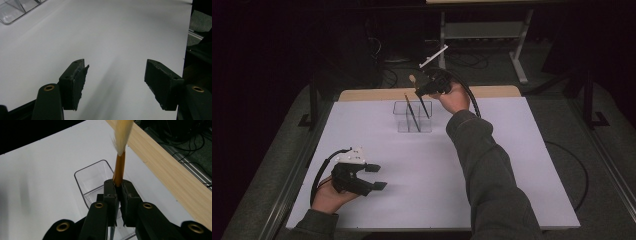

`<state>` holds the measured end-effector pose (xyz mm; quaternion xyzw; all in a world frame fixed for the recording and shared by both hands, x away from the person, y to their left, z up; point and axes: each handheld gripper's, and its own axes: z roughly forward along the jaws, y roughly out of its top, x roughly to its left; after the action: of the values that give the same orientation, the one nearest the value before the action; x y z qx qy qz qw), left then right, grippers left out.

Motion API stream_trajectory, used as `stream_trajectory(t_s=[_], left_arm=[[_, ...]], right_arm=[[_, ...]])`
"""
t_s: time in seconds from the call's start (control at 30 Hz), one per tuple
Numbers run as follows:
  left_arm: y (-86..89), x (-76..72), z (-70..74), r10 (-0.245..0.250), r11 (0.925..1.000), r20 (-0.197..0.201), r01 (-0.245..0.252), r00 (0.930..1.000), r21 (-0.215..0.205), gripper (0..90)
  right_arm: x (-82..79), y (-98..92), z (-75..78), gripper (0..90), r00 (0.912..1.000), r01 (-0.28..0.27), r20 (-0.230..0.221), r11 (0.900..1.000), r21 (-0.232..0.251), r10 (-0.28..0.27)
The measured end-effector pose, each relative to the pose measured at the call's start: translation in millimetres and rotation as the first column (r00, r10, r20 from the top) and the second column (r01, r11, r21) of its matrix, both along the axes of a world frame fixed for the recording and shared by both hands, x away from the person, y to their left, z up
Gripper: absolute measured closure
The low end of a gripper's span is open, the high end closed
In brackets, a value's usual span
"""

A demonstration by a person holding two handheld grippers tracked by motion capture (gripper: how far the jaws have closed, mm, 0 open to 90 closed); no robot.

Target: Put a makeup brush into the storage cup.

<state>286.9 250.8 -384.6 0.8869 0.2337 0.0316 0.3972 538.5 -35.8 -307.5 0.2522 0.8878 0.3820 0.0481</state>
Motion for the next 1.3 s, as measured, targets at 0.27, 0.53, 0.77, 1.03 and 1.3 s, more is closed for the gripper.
stream_trajectory(t_s=[0.27,0.53,0.77,1.03,1.3], left_arm=[[1.5,1.1,-1.5,0.007,1.0,-0.008,-0.007,0.9999,-0.003,32.5],[2.3,1.9,-1.2,0.002,1.0,0.003,-0.002,1.0,0.002,32.5],[1.9,2.2,-2.3,0.002,1.0,-0.003,-0.002,1.0,0.002,32.4],[1.4,1.6,-2.4,0.006,1.0,-0.008,-0.006,0.9999,0.002,32.5],[1.4,1.5,-2.7,0.009,1.0,-0.012,-0.009,0.9999,0.002,32.4]], right_arm=[[-1.1,-1.9,-4.0,82.7,1.0,0.005,0.002,1.0,-0.003,-0.005],[-1.9,-0.9,-8.0,82.7,1.0,0.006,-0.004,1.0,0.003,-0.006],[-3.7,-2.1,-11.1,82.7,0.9997,0.015,-0.017,1.0,0.001,-0.015],[-4.2,-3.6,-16.1,82.7,0.9998,0.014,-0.011,1.0,0.004,-0.014],[-4.8,-4.0,-20.0,82.6,0.9998,0.011,-0.013,1.0,0.008,-0.011]])
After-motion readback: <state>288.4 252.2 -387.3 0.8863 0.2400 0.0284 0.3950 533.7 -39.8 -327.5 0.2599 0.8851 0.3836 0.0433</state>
